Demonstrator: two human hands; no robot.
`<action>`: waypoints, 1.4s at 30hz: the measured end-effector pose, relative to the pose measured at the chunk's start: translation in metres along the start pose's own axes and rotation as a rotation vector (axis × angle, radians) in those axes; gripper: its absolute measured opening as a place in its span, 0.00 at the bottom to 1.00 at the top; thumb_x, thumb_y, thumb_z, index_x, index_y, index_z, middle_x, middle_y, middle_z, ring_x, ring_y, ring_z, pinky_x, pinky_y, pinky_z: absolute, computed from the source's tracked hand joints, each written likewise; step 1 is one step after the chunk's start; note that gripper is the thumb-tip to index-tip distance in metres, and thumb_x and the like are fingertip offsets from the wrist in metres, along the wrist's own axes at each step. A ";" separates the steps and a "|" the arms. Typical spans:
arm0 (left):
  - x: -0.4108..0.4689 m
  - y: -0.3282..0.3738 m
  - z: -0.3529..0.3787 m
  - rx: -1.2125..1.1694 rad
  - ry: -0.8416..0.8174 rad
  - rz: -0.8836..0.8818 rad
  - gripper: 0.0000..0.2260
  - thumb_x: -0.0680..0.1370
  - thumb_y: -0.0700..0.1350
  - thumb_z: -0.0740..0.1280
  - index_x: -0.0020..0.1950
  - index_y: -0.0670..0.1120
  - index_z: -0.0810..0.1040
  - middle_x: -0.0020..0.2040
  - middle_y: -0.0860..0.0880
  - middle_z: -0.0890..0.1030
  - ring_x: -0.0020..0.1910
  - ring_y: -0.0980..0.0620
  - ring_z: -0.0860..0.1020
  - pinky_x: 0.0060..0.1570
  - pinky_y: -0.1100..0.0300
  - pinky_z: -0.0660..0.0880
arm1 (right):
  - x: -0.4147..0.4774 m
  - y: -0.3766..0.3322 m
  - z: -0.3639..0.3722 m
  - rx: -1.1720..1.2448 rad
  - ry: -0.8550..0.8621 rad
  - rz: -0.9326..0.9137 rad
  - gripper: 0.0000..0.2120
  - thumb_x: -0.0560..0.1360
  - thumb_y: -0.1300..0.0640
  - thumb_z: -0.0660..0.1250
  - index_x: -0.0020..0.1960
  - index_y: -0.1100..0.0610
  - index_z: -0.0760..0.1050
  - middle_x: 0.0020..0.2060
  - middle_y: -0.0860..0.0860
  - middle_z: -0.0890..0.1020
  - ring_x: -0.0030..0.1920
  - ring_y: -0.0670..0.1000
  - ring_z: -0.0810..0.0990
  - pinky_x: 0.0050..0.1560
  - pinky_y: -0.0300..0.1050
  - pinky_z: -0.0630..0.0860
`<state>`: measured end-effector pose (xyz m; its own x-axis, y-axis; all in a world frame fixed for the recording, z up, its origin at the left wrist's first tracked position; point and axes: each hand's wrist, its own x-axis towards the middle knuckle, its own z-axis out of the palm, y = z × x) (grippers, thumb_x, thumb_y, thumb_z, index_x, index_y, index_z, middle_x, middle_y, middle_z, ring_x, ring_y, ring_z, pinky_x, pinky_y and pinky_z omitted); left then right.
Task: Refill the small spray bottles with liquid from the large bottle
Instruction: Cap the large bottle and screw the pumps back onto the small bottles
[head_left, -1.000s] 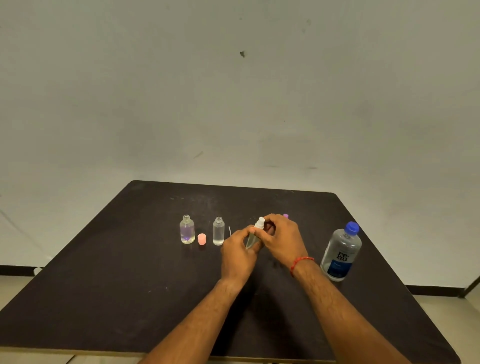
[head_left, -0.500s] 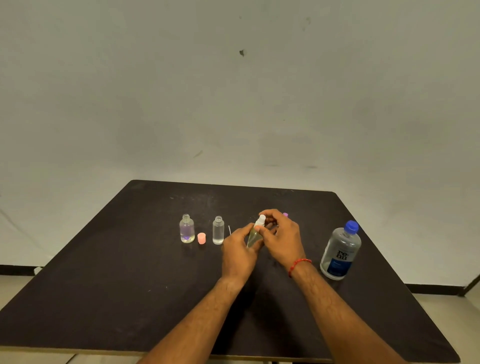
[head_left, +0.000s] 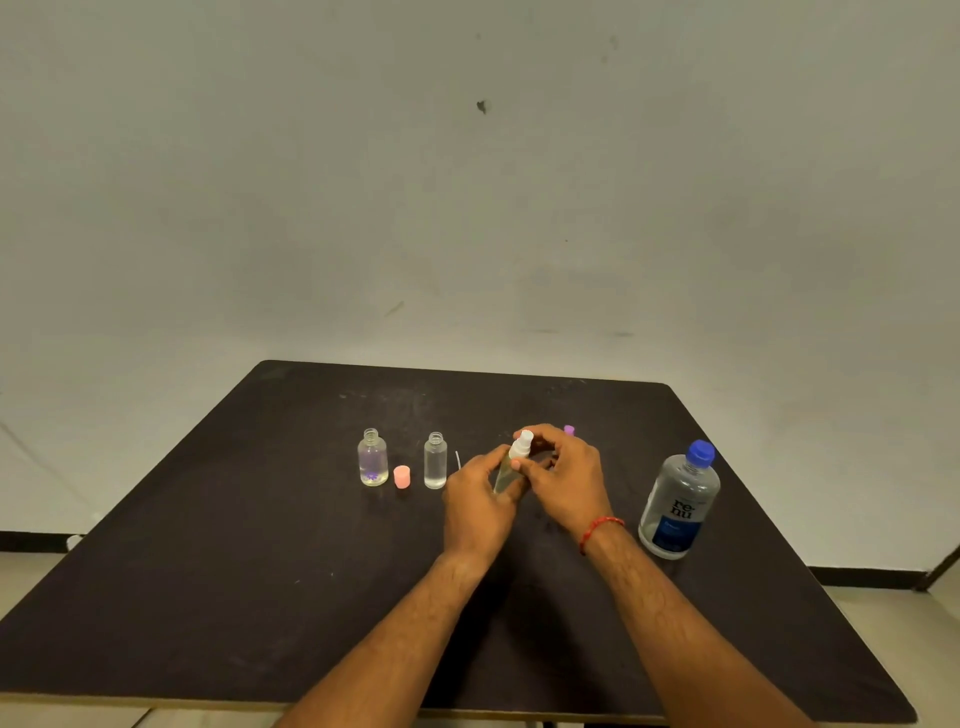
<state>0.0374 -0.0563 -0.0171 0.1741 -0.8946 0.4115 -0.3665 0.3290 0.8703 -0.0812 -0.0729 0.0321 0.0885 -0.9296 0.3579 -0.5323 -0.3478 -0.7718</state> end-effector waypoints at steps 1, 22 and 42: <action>0.000 -0.001 0.000 -0.004 -0.001 0.001 0.12 0.76 0.48 0.73 0.59 0.57 0.82 0.49 0.58 0.83 0.48 0.67 0.79 0.45 0.69 0.76 | 0.001 0.000 0.000 -0.001 0.016 0.000 0.14 0.70 0.60 0.76 0.54 0.50 0.81 0.44 0.41 0.81 0.45 0.36 0.79 0.60 0.46 0.78; 0.003 -0.006 0.005 0.024 0.052 -0.005 0.13 0.74 0.50 0.76 0.58 0.54 0.83 0.50 0.57 0.85 0.49 0.62 0.82 0.49 0.60 0.81 | 0.005 0.000 0.005 0.128 0.101 0.069 0.12 0.67 0.57 0.79 0.47 0.54 0.80 0.39 0.45 0.81 0.39 0.41 0.80 0.39 0.31 0.77; 0.008 0.000 -0.008 0.004 -0.002 0.022 0.11 0.75 0.53 0.74 0.57 0.55 0.83 0.47 0.56 0.85 0.48 0.58 0.82 0.48 0.56 0.80 | 0.012 0.005 0.008 0.236 0.003 0.066 0.16 0.73 0.63 0.73 0.58 0.52 0.79 0.47 0.46 0.82 0.48 0.40 0.80 0.48 0.32 0.77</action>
<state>0.0455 -0.0607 -0.0117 0.1640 -0.8879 0.4299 -0.3738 0.3473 0.8600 -0.0760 -0.0865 0.0286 0.0571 -0.9508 0.3045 -0.3250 -0.3061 -0.8948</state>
